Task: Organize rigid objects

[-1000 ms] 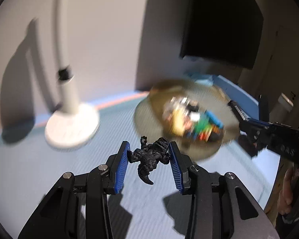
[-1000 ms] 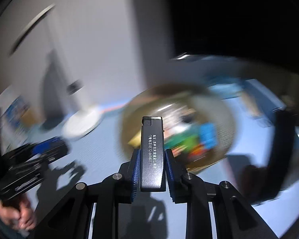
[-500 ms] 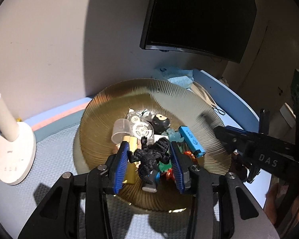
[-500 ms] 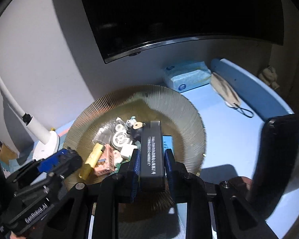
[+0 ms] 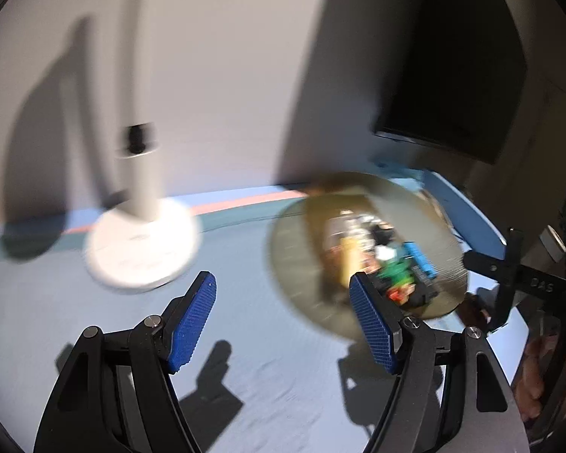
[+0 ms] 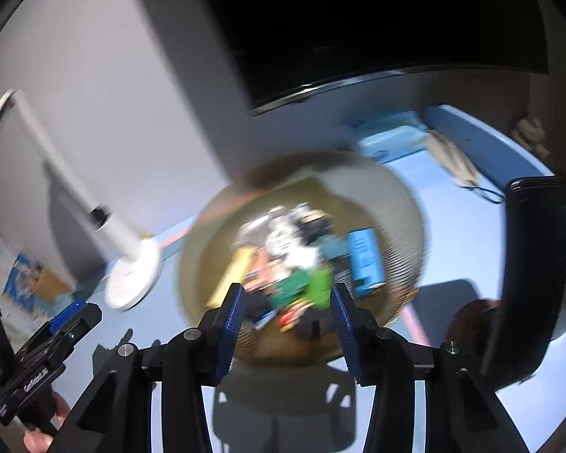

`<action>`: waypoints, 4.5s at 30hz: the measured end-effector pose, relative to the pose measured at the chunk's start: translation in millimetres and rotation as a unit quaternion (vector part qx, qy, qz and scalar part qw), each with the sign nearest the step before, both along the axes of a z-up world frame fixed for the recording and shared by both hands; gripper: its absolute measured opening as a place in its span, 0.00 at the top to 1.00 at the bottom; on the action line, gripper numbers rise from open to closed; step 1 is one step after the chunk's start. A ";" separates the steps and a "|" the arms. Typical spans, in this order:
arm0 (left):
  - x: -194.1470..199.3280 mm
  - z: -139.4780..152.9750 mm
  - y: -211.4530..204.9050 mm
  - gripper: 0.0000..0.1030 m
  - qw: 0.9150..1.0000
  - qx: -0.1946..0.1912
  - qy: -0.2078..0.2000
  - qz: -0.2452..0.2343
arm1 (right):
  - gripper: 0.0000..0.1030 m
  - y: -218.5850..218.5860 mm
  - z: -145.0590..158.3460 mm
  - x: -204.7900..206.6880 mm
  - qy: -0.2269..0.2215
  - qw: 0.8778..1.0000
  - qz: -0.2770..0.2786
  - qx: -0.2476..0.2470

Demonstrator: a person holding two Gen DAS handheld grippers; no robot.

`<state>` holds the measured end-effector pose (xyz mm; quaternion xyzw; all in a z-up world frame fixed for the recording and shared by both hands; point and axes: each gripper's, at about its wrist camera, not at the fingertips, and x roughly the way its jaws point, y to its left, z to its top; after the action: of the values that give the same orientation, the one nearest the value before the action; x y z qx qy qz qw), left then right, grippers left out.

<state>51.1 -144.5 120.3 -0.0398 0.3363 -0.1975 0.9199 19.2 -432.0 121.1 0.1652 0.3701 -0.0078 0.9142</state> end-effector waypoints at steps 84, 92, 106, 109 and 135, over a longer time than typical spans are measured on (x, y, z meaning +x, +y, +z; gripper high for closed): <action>-75.2 -108.6 159.4 0.17 0.978 0.031 0.037 0.202 | 0.04 221.9 -96.2 -17.6 -0.006 0.980 0.137 -0.146; -74.9 -109.9 158.5 0.17 0.978 0.030 0.040 0.203 | 0.04 221.6 -96.3 -17.7 -0.004 0.980 0.135 -0.145; -68.2 -116.5 159.5 0.16 0.979 0.025 0.067 0.189 | 0.04 220.0 -97.7 -15.5 0.003 0.981 0.136 -0.139; -68.1 -116.6 159.7 0.16 0.979 0.024 0.067 0.188 | 0.04 220.4 -97.6 -15.9 0.003 0.981 0.135 -0.139; -56.6 -126.2 155.4 0.10 0.977 0.065 0.102 0.177 | 0.04 224.6 -110.9 -3.2 0.059 0.977 0.139 -0.150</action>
<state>-5.6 10.9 -5.9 -0.0589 0.4284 -0.0041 0.9017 16.0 -207.4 10.1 -0.0272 0.4374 0.0543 0.8972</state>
